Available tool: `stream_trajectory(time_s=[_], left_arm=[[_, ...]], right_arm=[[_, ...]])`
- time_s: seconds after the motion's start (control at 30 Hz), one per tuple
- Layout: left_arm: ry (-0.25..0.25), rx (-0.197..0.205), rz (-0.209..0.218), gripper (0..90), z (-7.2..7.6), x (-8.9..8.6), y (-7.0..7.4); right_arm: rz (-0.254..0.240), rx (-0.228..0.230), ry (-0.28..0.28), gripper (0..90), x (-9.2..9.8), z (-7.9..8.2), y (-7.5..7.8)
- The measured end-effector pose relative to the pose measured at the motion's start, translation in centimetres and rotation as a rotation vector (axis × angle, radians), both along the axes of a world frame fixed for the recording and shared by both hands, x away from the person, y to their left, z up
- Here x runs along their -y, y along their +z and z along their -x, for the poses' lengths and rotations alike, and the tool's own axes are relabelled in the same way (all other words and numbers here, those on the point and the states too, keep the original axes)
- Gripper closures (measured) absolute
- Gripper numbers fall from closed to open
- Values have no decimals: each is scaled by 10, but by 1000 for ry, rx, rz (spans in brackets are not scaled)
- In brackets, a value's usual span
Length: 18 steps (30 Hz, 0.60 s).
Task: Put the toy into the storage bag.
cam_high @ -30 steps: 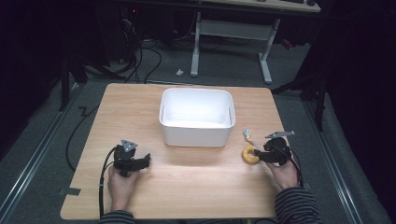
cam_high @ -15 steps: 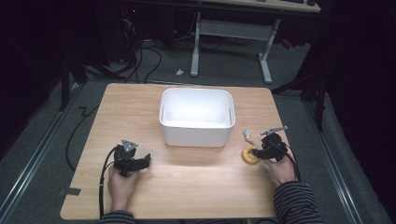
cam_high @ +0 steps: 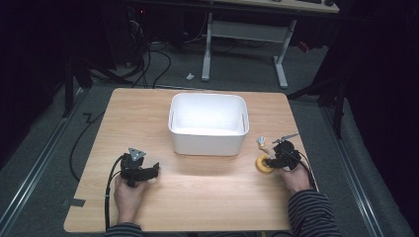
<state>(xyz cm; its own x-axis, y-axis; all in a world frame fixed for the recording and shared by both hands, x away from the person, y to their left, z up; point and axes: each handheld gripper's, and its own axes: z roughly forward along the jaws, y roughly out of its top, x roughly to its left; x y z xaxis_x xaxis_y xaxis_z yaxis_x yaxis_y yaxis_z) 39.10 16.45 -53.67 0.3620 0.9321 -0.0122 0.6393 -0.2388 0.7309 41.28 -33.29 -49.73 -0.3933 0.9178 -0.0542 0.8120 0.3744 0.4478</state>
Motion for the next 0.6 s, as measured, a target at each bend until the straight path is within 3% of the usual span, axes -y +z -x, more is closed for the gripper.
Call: stream_trajectory(time_s=[0.2,0.6], left_arm=[[0,0,0,180,0,0,0],[0,0,-1,179,0,0,0]], right_arm=[[-24,-24,20,631,1,-1,-2],[-29,-11,31,654,0,1,-1]])
